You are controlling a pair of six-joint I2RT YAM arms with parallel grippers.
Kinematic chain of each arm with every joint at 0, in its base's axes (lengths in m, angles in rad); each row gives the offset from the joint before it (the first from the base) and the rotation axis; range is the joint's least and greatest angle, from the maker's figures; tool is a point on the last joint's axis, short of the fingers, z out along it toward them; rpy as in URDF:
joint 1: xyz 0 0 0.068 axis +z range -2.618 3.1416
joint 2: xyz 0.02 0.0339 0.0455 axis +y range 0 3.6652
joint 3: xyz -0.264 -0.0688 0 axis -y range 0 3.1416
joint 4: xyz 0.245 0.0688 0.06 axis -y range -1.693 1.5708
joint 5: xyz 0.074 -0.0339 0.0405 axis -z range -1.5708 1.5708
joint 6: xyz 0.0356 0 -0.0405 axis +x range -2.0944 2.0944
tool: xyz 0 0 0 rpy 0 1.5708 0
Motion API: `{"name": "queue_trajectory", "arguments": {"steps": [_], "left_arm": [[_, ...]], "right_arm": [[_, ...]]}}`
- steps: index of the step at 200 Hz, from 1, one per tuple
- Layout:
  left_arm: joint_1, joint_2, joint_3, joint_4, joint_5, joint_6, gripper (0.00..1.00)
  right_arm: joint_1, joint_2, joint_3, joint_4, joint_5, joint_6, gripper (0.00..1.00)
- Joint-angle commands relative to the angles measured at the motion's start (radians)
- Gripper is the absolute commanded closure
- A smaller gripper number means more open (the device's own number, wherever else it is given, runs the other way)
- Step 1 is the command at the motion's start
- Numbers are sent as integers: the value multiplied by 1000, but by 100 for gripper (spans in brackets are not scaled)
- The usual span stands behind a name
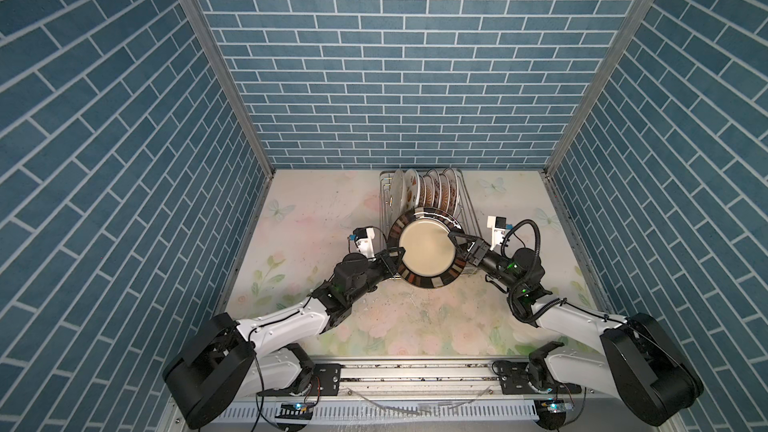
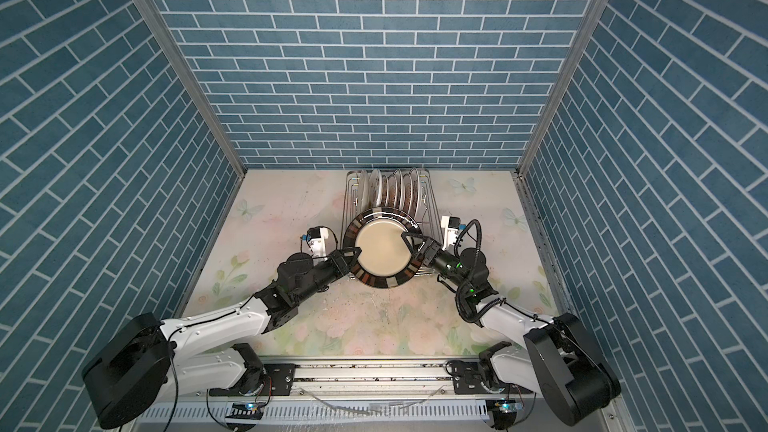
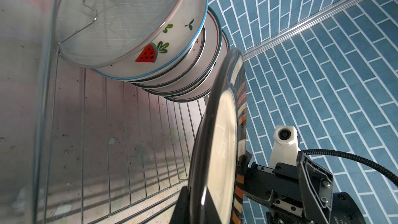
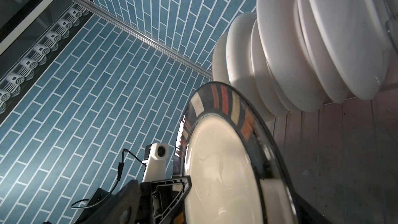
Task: Unload the plates from the dish rack
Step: 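Bring the plate toward the left gripper and grasp its rim with the left gripper, then carry the dark-bordered plate off the rack with the left gripper while the right withdraws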
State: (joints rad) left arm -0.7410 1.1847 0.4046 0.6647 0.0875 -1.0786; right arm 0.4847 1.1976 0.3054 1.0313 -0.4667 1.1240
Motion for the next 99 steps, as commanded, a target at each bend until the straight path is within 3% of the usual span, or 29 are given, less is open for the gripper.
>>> {"name": "queue_trajectory", "arguments": {"steps": [1,71,99], "left_arm": [[34,-52,0,157,30,-53,100],[87,-88,-21,152,92,-112,100],[143,-57,-45,268,173,-175,100]], "right_arm": [[5,-29,54,10,2,-43,4],[7,-1,67,13,5,-45,4],[10,12,83,10,-5,-45,5]]}}
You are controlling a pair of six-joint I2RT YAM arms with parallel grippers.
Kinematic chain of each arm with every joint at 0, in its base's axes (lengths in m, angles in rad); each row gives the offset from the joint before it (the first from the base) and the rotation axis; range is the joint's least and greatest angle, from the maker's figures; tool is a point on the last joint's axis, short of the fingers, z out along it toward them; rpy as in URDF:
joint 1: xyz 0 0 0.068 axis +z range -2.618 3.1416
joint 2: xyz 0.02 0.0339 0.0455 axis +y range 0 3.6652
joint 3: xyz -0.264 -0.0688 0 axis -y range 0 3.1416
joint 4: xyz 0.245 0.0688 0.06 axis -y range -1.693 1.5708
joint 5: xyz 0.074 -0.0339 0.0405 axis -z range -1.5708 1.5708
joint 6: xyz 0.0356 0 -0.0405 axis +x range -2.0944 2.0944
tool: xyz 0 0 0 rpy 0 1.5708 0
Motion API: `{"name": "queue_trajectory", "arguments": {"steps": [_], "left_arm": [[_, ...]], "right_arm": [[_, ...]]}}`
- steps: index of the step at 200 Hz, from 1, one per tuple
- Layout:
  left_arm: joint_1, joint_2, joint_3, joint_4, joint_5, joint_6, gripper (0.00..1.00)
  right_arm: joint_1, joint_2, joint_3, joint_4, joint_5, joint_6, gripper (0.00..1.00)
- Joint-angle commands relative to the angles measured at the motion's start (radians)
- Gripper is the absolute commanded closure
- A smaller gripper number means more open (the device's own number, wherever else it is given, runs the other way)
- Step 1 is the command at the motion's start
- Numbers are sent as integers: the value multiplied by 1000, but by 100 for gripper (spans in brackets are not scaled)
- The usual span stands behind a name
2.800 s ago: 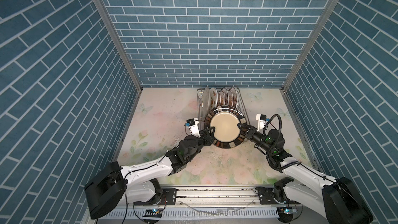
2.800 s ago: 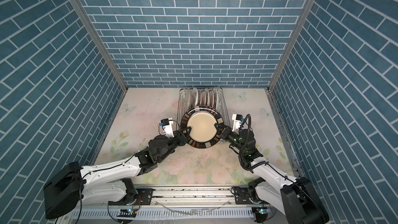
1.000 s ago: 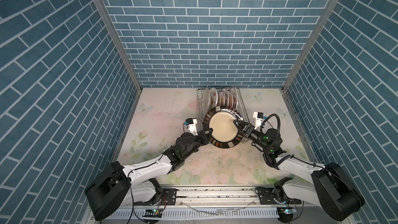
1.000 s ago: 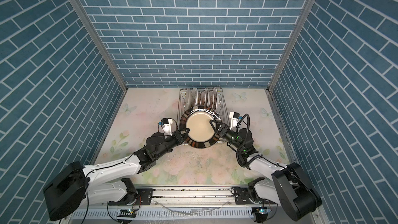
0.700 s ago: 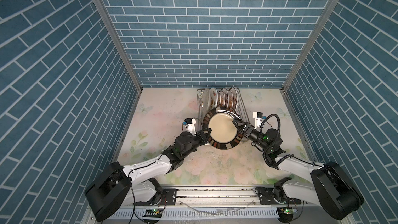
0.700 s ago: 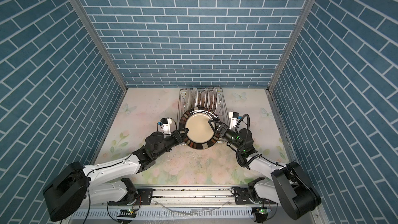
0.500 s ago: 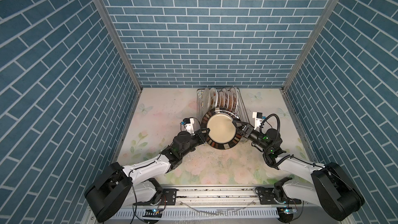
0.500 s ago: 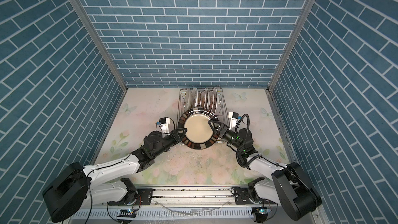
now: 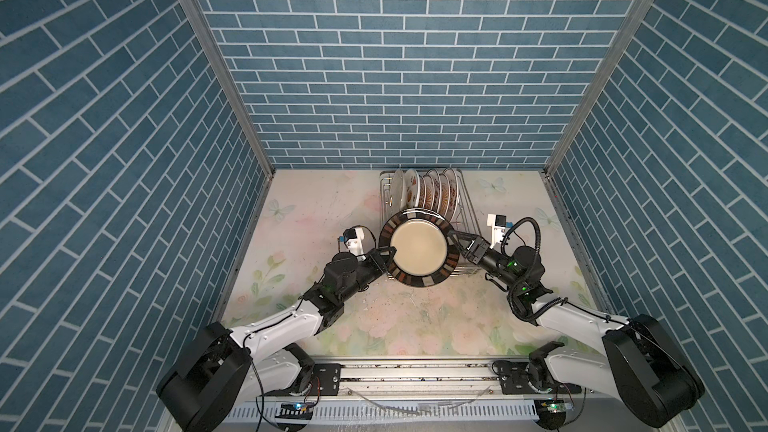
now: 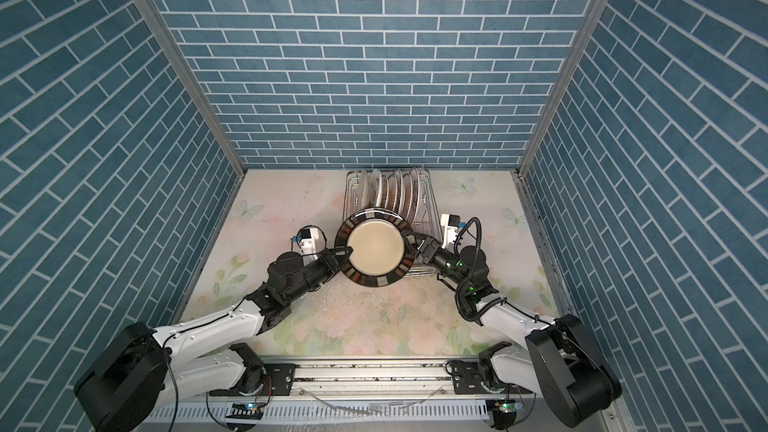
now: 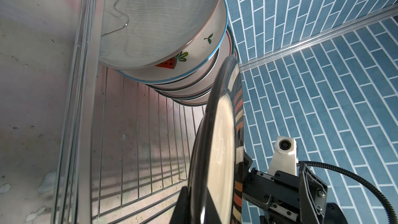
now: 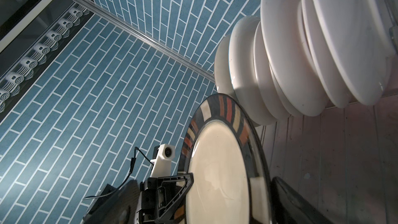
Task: Unload the plates from the dish rack
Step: 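Carry the dark-bordered plate off the rack with the left gripper while the right withdraws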
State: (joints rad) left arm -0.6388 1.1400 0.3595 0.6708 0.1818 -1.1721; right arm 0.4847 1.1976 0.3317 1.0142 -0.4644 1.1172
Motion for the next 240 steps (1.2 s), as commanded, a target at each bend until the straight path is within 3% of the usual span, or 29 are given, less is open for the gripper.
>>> {"name": "queue_trajectory", "arguments": {"steps": [1,62,80,131,152,167,180,220,240], "left_arm": [[42,-13,-1,264,79,-82,100],[107,-113,-6,153,95,-87,100],[138,-157,-23,132,98,-93,100],[216,-312,-31,-10,120,-83,100],[269,-327,-21,-47,154,-93,100],[327,-315,-37,22,198,-140,100],[363,-323,-40,30,215,-159,100],[458,-352,-3,-77,218,-142,100],[532,-320,9,-91,251,-149,100]], "right_arm": [[11,12,57,26,-7,-38,5],[15,11,73,-6,9,-47,6],[15,-9,87,-68,23,-74,1],[40,-75,96,-170,85,-162,1],[76,-115,135,-328,149,-247,1],[115,-146,168,-455,221,-318,2],[135,-165,170,-474,252,-348,2],[183,-169,222,-572,252,-439,1],[199,-130,234,-523,180,-445,1]]}}
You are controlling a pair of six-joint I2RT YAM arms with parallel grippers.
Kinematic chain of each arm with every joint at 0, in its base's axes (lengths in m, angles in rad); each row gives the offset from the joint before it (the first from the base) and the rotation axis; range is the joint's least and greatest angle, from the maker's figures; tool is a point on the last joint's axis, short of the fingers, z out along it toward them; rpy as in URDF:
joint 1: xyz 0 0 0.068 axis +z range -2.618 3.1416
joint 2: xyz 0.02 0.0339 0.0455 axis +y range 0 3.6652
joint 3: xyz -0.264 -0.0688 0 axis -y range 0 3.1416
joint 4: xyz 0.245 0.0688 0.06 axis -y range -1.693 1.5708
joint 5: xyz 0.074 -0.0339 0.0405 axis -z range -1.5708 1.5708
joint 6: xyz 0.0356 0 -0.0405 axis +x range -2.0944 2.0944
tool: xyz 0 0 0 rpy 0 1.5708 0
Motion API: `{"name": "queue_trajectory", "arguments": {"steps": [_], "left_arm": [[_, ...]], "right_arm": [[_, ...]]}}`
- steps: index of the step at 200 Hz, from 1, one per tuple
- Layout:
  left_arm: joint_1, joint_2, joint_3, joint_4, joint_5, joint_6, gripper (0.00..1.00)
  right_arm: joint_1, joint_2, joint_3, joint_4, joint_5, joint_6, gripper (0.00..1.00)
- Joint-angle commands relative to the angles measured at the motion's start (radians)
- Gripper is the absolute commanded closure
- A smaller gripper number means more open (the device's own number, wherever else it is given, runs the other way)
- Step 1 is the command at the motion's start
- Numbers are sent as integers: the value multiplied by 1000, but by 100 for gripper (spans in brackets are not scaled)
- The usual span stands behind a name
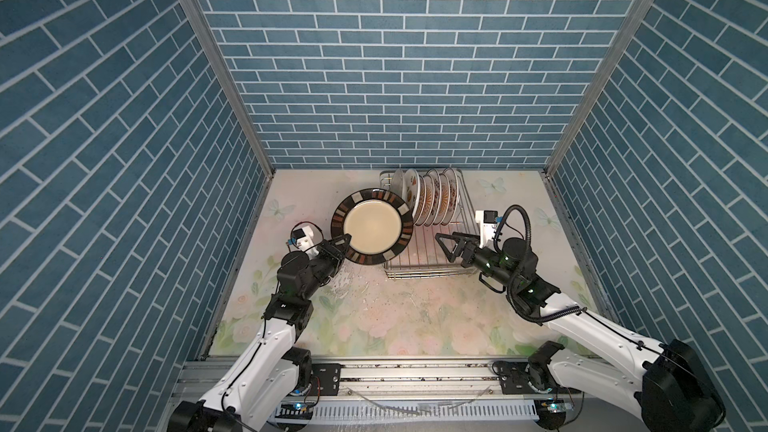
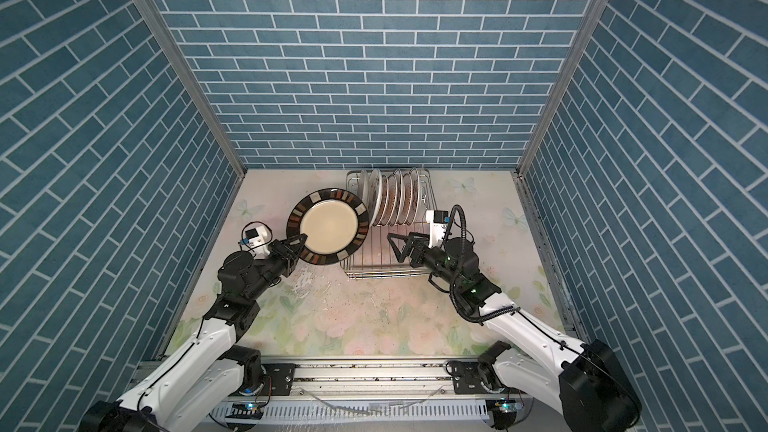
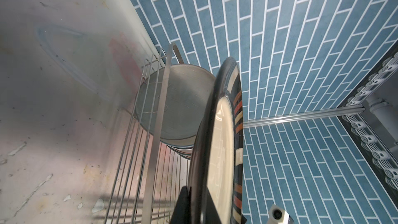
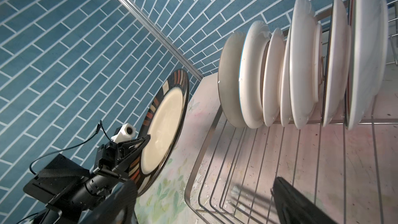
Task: Unload the plates from the dish rack
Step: 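Carry the dark-bordered plate off the rack with the left gripper while the right withdraws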
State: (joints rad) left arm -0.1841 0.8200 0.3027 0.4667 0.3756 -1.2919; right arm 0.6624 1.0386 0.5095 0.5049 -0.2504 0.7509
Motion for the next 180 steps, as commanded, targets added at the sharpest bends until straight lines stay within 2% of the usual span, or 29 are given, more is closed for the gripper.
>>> {"name": "queue_trajectory", "arguments": {"steps": [1,22,60,77,90,110,130,156,180], "left_arm": [[83,3,65,114,61,-32,100],[169,49,43,202,97,-87,100],[225,62,70,130,75,-53,100],[250,71,87,78,35,-26,100],[265,88,103,13,-13,9,100],[281,135,99,22,-56,21,100],[283,172,115,-5,-108,51,100],[299,248,137,11,-122,62,100],[305,326,158,19,-149,73,100]], "right_arm": [[23,31,57,-11,-38,-79,1],[61,80,100,-40,-70,-131,1],[89,141,133,-47,-47,-167,1],[109,155,164,-106,-24,-213,1],[129,178,206,-176,-19,-251,2],[161,216,237,-195,17,-286,2],[192,250,280,-246,103,-316,2],[219,303,340,-296,174,-350,2],[258,324,368,-273,127,-388,2]]}}
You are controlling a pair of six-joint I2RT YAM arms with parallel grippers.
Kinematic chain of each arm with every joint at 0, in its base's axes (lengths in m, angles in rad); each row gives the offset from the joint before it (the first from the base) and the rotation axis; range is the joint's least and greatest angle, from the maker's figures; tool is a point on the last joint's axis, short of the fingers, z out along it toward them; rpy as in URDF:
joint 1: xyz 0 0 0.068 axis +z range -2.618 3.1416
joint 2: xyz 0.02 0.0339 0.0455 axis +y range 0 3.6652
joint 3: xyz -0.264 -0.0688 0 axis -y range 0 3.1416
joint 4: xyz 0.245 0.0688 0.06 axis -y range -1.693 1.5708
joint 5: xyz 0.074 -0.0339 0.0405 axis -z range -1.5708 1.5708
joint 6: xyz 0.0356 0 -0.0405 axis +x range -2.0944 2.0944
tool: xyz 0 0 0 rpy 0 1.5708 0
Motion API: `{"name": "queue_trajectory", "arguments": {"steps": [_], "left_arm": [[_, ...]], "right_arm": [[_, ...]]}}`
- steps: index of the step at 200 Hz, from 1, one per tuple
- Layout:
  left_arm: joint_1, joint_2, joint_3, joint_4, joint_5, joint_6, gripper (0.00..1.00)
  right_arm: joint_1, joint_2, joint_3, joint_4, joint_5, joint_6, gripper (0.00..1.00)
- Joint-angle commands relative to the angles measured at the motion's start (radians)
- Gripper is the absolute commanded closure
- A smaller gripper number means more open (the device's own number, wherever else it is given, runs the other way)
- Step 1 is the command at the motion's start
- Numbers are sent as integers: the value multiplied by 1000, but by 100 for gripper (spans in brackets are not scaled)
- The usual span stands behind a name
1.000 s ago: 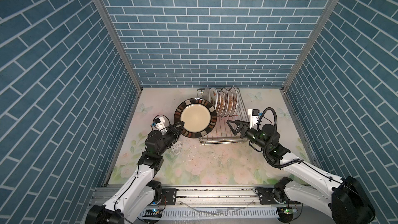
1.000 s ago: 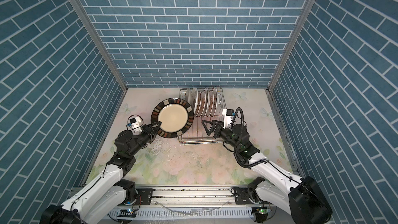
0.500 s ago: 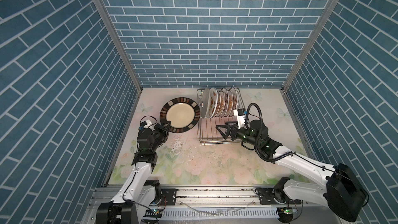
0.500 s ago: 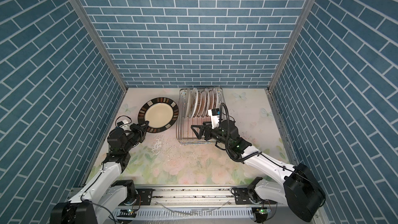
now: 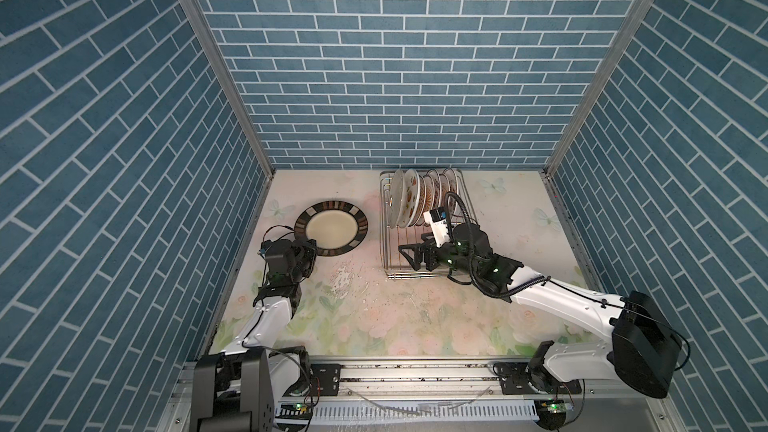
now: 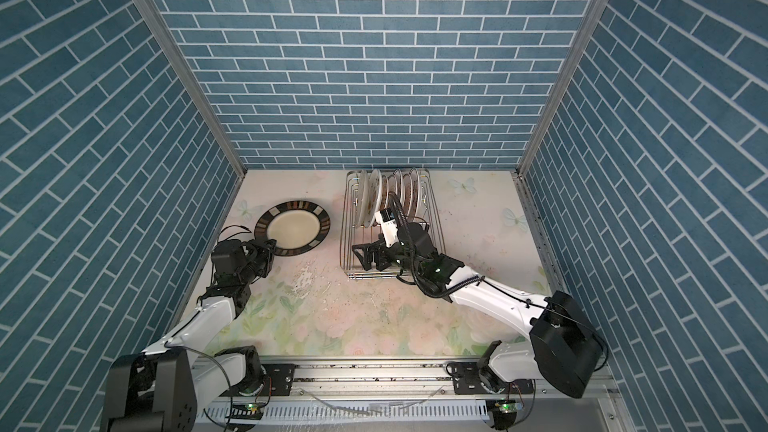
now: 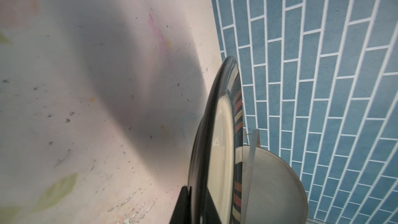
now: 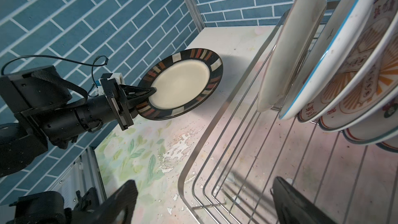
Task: Unload the plates from the dish rack
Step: 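Carry the dark-bordered plate off the rack with the left gripper while the right withdraws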
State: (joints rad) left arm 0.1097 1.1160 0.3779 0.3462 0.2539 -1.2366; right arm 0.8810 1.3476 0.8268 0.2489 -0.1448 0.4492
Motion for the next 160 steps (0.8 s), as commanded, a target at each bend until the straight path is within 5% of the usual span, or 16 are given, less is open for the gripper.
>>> {"name": "queue_trajectory", "arguments": {"steps": [1,103,160], "left_arm": [[11,32,84,137,-30,20,100],[57,263,138,232,-11,0,100],[74,348,175,212,-20,8,100]], "right_arm": [[43,15,51,-16,23,-89,2],[105,221,256,-126,103,-161,2],[124,336,390,-221,-23,-211,2]]}}
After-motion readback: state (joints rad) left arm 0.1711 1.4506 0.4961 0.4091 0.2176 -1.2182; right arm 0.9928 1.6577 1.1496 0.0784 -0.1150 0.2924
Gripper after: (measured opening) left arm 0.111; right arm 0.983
